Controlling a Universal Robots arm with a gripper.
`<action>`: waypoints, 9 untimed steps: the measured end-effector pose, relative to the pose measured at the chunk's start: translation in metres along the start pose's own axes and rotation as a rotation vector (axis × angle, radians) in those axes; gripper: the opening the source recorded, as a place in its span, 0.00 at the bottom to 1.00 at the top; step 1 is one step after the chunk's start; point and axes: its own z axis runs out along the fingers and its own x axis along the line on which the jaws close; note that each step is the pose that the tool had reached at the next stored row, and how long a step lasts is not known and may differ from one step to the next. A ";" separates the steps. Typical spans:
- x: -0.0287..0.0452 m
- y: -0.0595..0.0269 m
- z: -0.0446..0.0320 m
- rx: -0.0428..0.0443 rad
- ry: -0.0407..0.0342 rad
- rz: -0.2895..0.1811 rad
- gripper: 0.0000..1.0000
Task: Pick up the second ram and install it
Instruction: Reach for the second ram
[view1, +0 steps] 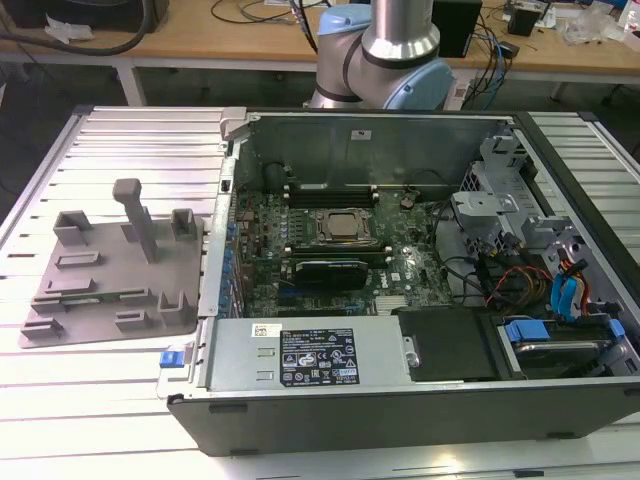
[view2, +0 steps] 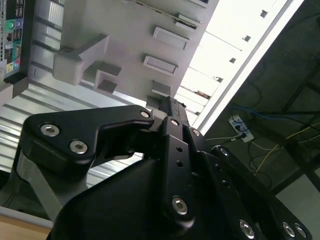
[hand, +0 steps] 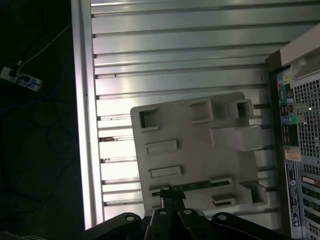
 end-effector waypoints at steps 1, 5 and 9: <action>0.0019 -0.0001 -0.0001 0.0001 0.0001 0.000 0.08; 0.0031 -0.0003 0.0005 -0.0001 0.0000 -0.001 0.08; -0.0227 0.0015 0.0027 0.0005 0.0068 -0.001 0.08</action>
